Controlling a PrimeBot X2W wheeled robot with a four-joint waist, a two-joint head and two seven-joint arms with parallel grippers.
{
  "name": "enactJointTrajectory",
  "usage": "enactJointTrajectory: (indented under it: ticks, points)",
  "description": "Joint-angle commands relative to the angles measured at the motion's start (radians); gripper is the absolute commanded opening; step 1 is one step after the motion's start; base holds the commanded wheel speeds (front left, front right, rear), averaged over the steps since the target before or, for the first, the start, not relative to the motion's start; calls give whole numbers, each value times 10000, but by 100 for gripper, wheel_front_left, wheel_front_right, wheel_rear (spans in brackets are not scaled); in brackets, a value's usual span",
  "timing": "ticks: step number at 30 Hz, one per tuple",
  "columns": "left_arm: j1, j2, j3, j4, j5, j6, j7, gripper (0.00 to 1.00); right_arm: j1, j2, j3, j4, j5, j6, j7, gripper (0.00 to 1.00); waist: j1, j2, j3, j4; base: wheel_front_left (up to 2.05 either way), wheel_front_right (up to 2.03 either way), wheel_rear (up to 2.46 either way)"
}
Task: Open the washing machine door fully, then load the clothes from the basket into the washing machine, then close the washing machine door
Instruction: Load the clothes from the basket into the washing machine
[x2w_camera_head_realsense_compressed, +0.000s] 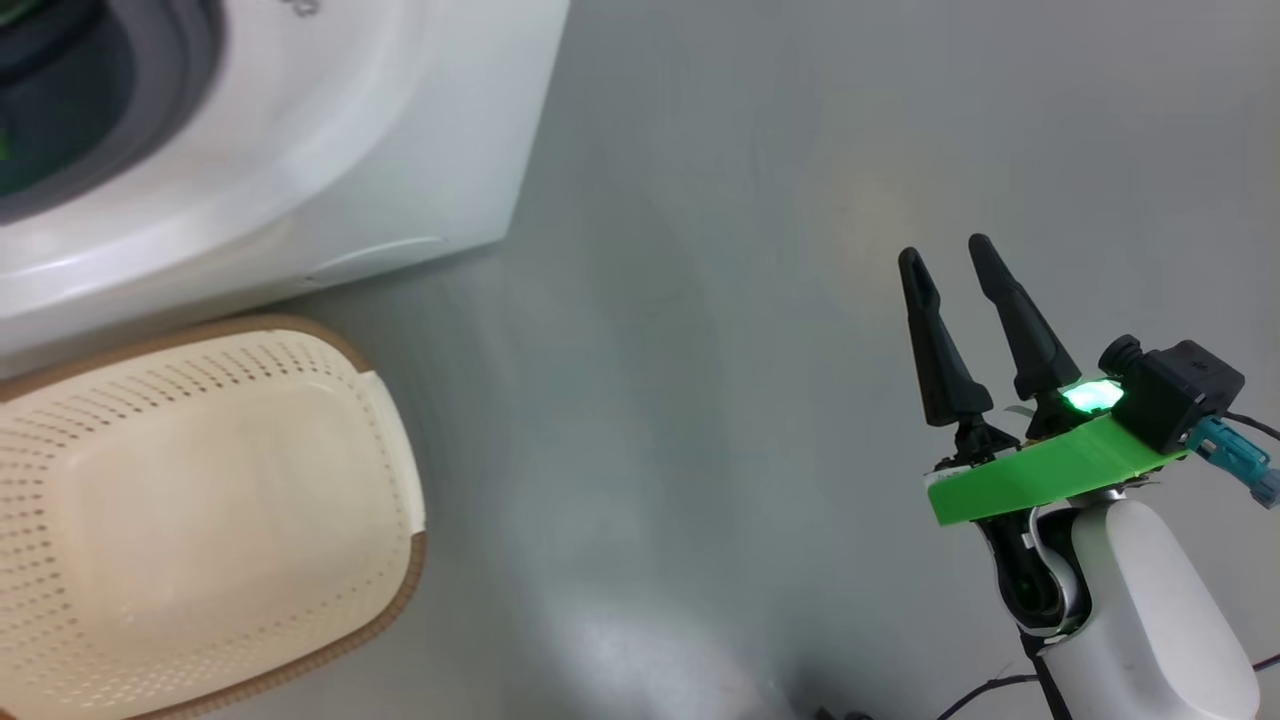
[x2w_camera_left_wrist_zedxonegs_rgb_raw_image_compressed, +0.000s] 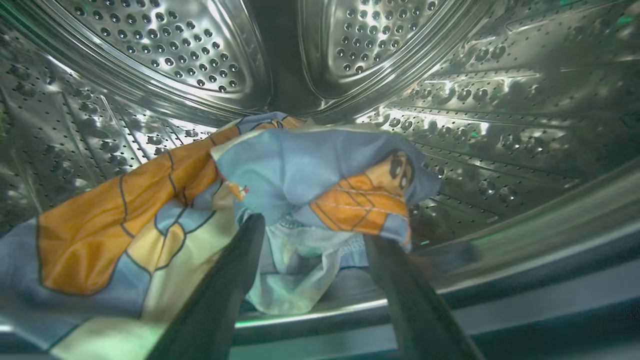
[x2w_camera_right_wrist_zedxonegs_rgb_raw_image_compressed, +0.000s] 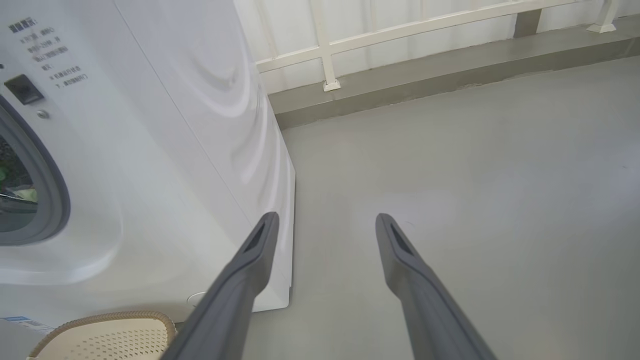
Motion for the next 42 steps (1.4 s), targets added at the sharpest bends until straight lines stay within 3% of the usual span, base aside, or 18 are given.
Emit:
enactJointTrajectory:
  ticks: [1,6,15,23,28,42]
  points:
    - [500,179,31,-270,-248,-19,-365,100,186,-121,226,-105,4,14,-49,100,0,0,-542,360,0,0,0]
    - [1588,-136,-180,-796,-854,-22,-911,100,277,-267,266,-6,32,14,-49,100,0,0,-1086,684,0,0,0]
    - [3244,-34,-415,-2066,-1093,-23,-1294,100,532,-426,253,119,67,14,-49,100,0,0,-1843,1144,0,0,0]
    - [5716,-179,469,-5065,-699,466,-1306,100,749,-555,150,168,94,14,-49,100,0,0,-2557,1543,0,0,0]
    - [7685,-564,1083,-6864,-526,591,-1307,100,1009,-632,90,243,124,14,-49,100,0,0,-3214,1843,0,0,0]
    - [10660,-1397,1858,-8859,-270,701,-1308,100,1666,-890,62,403,229,14,-49,100,0,0,-4619,2590,0,0,0]
